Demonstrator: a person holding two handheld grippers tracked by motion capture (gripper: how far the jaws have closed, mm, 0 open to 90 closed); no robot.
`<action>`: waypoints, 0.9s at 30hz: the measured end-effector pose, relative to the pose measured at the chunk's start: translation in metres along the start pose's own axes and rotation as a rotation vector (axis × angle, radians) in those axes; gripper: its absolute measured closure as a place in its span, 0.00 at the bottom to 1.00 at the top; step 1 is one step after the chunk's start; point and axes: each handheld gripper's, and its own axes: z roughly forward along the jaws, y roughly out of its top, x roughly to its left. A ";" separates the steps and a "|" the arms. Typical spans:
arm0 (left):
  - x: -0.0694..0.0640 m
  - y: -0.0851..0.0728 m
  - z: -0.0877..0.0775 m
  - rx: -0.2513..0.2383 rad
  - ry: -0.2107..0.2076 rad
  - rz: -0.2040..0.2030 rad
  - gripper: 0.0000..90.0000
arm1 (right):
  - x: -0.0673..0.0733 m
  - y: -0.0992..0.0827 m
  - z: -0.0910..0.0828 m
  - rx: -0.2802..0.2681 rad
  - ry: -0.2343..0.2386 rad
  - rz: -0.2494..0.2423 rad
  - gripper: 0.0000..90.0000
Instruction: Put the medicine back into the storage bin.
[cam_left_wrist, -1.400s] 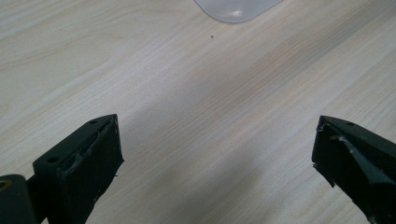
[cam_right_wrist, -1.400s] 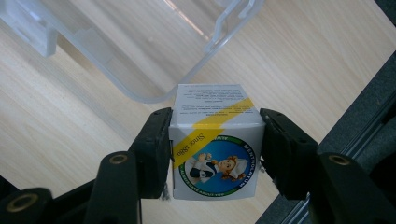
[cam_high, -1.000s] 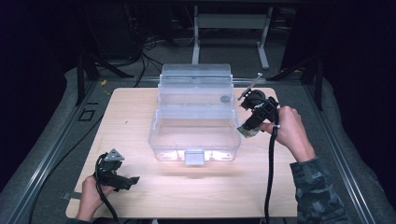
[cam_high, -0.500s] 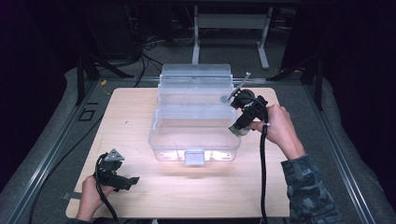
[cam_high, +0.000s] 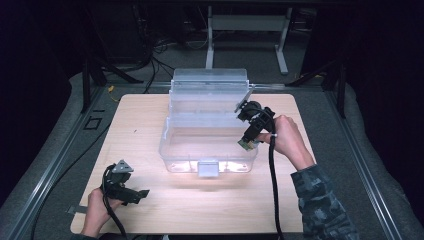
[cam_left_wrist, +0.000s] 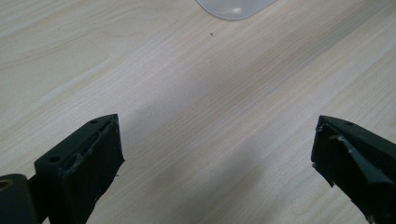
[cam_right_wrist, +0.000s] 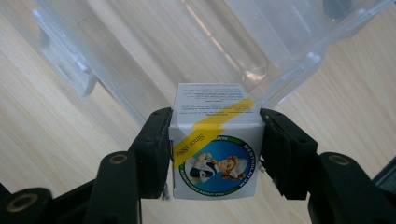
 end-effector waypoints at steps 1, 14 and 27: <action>0.000 0.000 0.000 0.000 0.000 0.000 0.02 | 0.000 0.001 0.002 0.017 0.002 -0.001 0.51; 0.000 0.000 0.000 0.006 0.000 0.000 0.03 | 0.001 0.003 0.034 0.052 0.017 0.001 0.51; 0.000 0.000 0.001 0.010 -0.002 -0.003 0.04 | -0.002 0.002 0.054 0.074 0.045 0.004 0.51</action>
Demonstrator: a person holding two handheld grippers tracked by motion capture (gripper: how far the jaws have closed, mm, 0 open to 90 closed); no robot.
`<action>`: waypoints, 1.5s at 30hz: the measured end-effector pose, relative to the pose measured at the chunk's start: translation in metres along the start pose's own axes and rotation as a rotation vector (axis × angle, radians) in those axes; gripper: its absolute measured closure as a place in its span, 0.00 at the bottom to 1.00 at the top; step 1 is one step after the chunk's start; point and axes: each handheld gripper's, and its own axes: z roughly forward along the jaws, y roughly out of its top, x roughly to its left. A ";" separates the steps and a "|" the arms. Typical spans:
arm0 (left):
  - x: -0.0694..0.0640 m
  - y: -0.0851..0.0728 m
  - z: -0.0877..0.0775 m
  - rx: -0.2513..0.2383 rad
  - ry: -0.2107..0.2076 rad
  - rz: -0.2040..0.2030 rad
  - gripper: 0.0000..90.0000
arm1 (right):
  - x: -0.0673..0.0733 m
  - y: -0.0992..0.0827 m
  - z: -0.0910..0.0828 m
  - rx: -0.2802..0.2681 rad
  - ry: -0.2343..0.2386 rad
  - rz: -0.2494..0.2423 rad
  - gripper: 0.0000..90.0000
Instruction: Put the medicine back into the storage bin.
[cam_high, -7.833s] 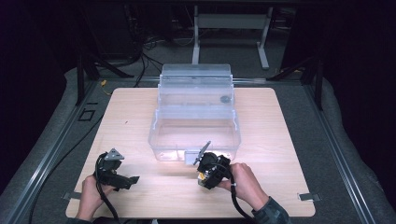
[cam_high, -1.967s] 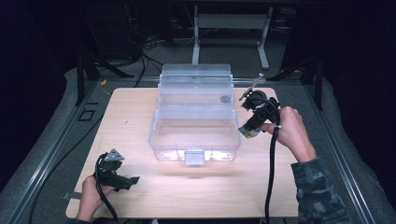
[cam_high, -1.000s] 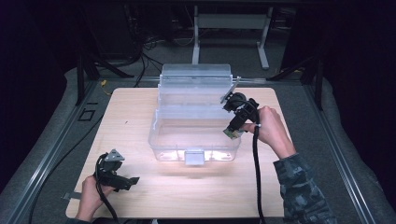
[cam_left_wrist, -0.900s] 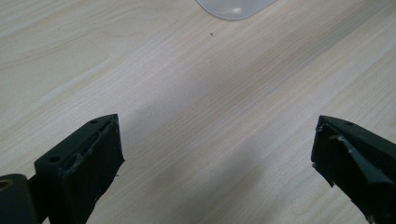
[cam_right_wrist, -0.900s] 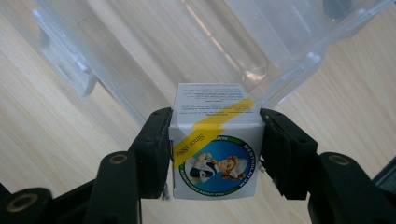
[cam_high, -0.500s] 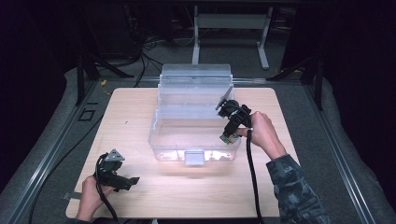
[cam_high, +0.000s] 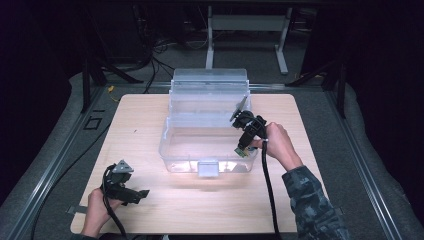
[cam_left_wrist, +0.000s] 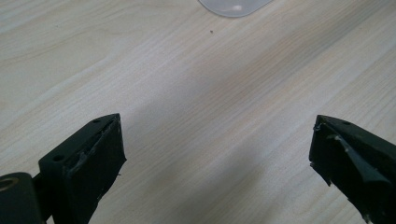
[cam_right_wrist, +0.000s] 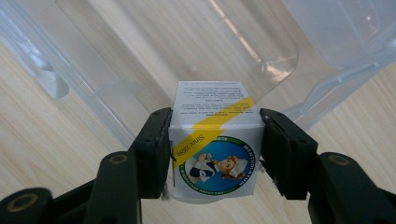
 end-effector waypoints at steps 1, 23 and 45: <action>0.000 0.000 0.000 0.000 0.000 0.000 0.04 | 0.001 0.000 0.002 0.003 0.004 0.002 0.51; 0.000 0.000 0.000 0.003 0.001 0.002 0.04 | 0.001 0.007 0.025 0.097 0.063 -0.017 0.51; 0.000 -0.001 0.000 0.003 -0.003 0.002 0.04 | 0.006 0.015 0.049 0.216 0.037 0.001 0.51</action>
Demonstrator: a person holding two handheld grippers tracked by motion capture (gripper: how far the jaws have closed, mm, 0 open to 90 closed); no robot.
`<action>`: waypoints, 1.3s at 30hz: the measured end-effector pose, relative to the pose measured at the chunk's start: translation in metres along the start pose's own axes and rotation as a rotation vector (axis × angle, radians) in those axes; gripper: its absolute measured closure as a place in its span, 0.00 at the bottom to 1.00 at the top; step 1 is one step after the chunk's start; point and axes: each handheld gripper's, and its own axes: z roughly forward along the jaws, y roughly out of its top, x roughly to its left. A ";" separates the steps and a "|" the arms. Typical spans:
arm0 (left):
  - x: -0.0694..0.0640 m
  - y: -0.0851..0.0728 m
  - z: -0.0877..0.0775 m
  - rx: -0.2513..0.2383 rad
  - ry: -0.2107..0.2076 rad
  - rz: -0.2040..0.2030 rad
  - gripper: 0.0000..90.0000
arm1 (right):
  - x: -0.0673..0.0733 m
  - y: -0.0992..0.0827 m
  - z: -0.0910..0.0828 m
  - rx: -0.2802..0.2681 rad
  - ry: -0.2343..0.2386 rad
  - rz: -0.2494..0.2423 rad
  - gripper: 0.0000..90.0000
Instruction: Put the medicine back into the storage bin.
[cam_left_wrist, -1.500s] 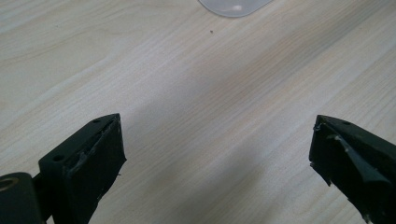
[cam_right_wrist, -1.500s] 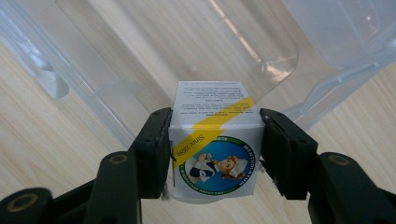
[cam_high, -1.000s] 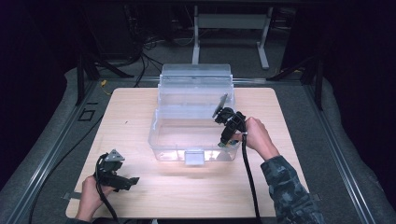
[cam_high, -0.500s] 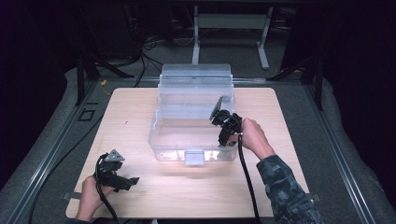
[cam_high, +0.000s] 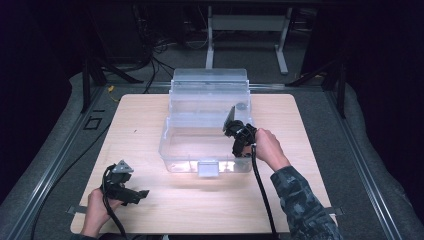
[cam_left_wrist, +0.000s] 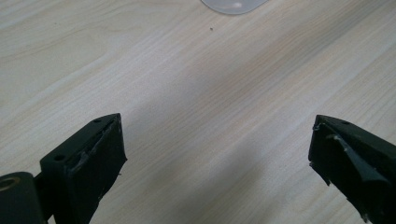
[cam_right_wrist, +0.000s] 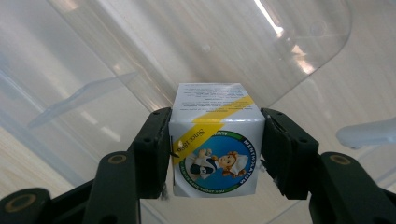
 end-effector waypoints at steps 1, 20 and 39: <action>0.000 0.000 0.000 -0.001 0.000 0.000 0.04 | 0.000 0.000 0.001 0.005 -0.002 0.000 0.50; -0.001 0.002 -0.001 -0.007 -0.004 0.002 0.04 | -0.004 -0.025 -0.026 -0.117 0.028 0.014 0.35; 0.004 0.032 -0.032 -0.123 -0.034 0.013 0.02 | 0.016 -0.096 -0.029 -0.621 0.116 0.022 0.16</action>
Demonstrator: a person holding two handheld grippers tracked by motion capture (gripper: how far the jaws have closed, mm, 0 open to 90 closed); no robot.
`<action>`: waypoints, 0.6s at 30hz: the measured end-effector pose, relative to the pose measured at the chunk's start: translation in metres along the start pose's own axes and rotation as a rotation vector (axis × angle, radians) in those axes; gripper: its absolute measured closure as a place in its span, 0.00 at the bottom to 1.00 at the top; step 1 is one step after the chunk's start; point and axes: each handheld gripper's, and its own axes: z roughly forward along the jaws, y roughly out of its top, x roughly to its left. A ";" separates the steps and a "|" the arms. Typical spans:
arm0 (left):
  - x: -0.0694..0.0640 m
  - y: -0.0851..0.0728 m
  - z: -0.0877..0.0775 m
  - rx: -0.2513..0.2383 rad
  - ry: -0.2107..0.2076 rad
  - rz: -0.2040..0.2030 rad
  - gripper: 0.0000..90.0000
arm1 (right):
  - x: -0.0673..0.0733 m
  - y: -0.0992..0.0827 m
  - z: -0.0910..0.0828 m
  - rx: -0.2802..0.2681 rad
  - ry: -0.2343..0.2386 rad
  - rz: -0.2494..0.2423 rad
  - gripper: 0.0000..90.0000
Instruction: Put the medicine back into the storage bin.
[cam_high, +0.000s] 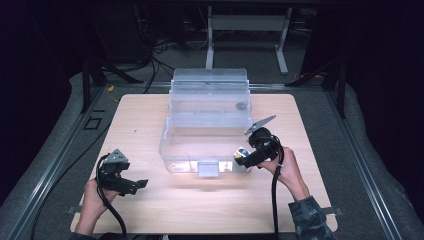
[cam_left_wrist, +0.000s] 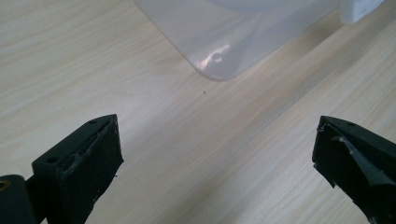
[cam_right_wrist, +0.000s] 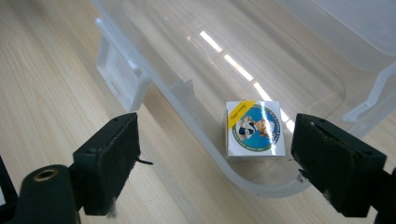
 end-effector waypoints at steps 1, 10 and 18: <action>0.000 0.004 -0.002 -0.011 -0.008 0.004 0.02 | 0.001 -0.003 0.000 -0.015 0.000 0.003 0.16; -0.002 0.049 -0.012 -0.060 -0.043 0.092 0.00 | 0.007 -0.022 -0.005 -0.098 -0.009 0.001 0.18; -0.001 0.086 -0.006 -0.079 -0.079 0.135 0.00 | 0.009 -0.024 -0.006 -0.091 -0.042 -0.017 0.19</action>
